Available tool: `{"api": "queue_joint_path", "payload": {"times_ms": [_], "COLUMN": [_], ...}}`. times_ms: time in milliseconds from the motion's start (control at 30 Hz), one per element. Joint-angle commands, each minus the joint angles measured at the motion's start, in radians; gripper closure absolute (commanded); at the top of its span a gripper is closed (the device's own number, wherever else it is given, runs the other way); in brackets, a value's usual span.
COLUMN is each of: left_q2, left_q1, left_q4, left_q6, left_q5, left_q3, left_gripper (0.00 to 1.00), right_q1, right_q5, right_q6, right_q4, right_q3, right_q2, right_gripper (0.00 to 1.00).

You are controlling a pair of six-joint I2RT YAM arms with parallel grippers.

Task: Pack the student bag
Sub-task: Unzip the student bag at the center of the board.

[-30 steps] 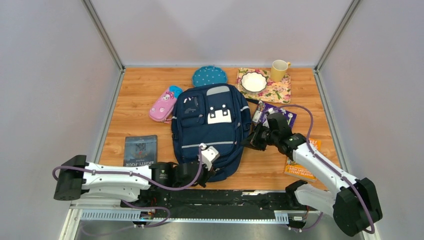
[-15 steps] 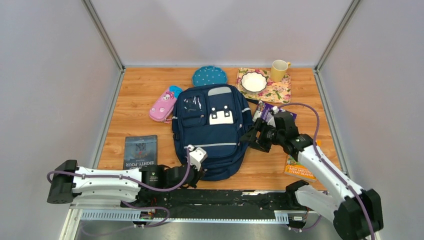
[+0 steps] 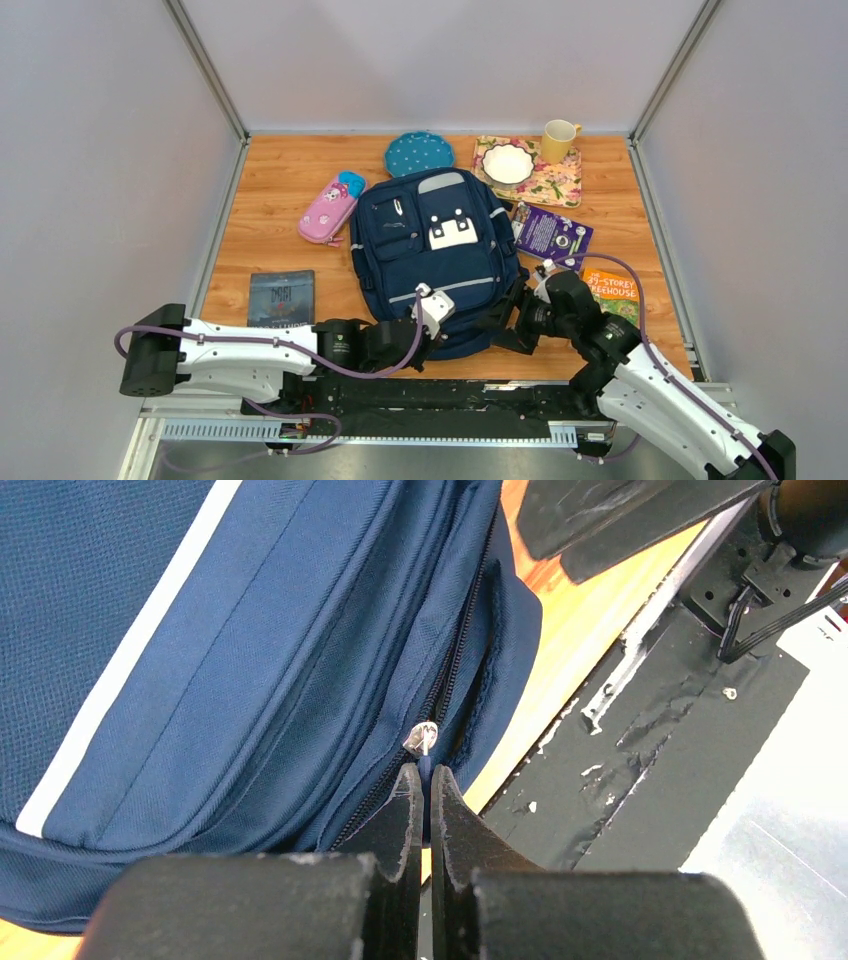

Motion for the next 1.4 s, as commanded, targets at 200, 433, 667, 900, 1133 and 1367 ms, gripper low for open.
{"api": "queue_joint_path", "payload": {"times_ms": [200,433,667,900,1133,1367], "left_q2": [0.021,0.004,-0.053,-0.096,-0.085,-0.102], "left_q1": [-0.003,-0.003,-0.003,-0.002,-0.003,-0.003], "left_q4": [0.127,0.119,0.121,0.137,0.137,-0.031], "left_q6": [0.036,0.039,0.021,0.003,0.010,-0.045], "left_q5": [0.054,0.074,0.100,0.130,0.158,-0.010], "left_q3": [0.060,0.048,-0.012,-0.076,-0.078,-0.076], "left_gripper": [1.00,1.00,1.00,1.00,1.00,1.00], "right_q1": [0.076,0.075,0.075,0.073,0.073,0.063], "right_q5": [0.072,0.156,0.235,0.252,0.221,0.258], "right_q6": [0.192,0.275,0.267,0.267,0.244,0.181], "right_q4": [0.215,0.264,0.239,0.259,0.304,0.249], "right_q3": [0.007,-0.048,-0.051,-0.054,-0.051,-0.057], "right_q2": [0.168,0.193,0.172,0.190,0.248,0.207], "right_gripper": [0.28,0.57,0.62,0.40,0.84,1.00]}}
